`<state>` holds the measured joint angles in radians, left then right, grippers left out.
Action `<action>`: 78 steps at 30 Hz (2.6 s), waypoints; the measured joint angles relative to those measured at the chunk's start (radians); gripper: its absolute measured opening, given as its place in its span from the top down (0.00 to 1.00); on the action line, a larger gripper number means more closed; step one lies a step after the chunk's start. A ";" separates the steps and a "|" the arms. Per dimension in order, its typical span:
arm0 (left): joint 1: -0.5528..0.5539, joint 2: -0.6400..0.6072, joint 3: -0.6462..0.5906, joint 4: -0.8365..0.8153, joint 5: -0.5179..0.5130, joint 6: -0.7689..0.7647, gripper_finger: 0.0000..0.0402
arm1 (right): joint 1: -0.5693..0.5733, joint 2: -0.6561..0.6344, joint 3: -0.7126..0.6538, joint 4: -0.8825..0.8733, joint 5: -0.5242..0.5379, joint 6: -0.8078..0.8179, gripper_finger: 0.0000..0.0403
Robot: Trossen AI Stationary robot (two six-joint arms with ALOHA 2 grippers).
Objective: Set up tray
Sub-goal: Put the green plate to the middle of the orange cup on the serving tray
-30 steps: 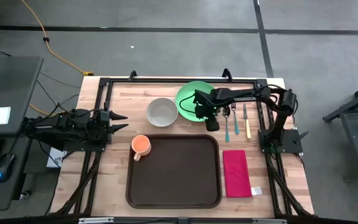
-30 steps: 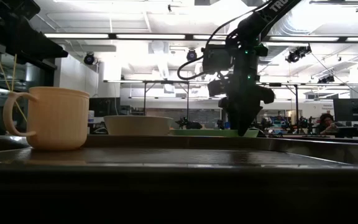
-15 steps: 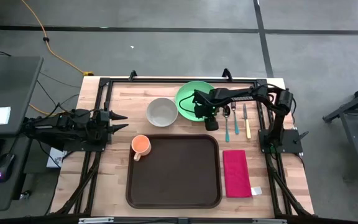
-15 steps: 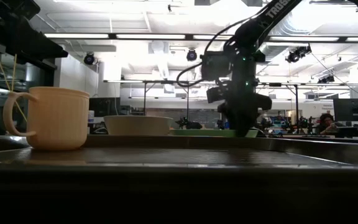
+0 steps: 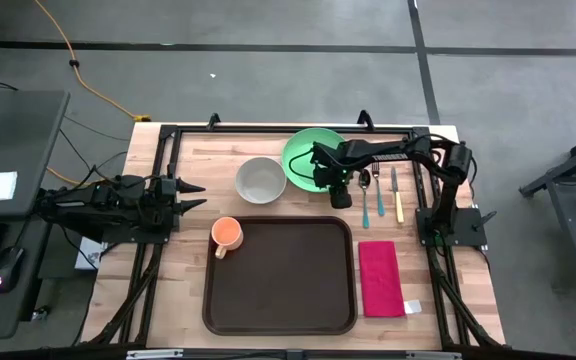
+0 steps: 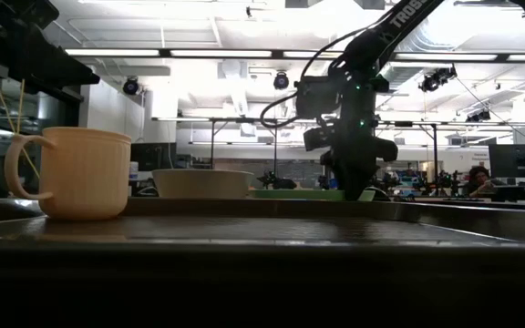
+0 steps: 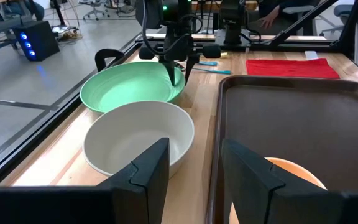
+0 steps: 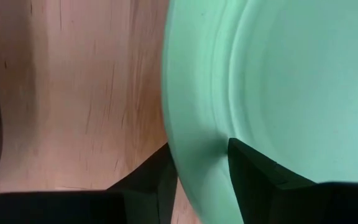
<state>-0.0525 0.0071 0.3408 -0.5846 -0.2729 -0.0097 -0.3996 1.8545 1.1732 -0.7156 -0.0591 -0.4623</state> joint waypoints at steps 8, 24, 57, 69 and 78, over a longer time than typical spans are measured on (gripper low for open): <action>0.000 0.000 0.000 0.000 0.000 0.000 0.55 | 0.000 0.000 0.000 0.002 0.001 0.000 0.82; 0.000 0.000 0.000 0.000 0.000 0.000 0.55 | 0.000 -0.002 0.002 0.005 0.007 0.013 0.93; 0.000 0.000 0.000 0.000 0.000 0.000 0.55 | 0.001 0.001 0.042 -0.047 0.019 0.016 0.97; 0.000 0.000 0.000 0.000 0.000 -0.003 0.55 | 0.001 0.001 0.103 -0.105 0.021 0.016 0.97; 0.000 0.000 0.000 0.000 0.000 -0.003 0.55 | 0.000 0.001 0.138 -0.128 0.057 0.017 0.99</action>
<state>-0.0525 0.0071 0.3408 -0.5846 -0.2729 -0.0124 -0.3992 1.8553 1.3111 -0.8438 -0.0019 -0.4454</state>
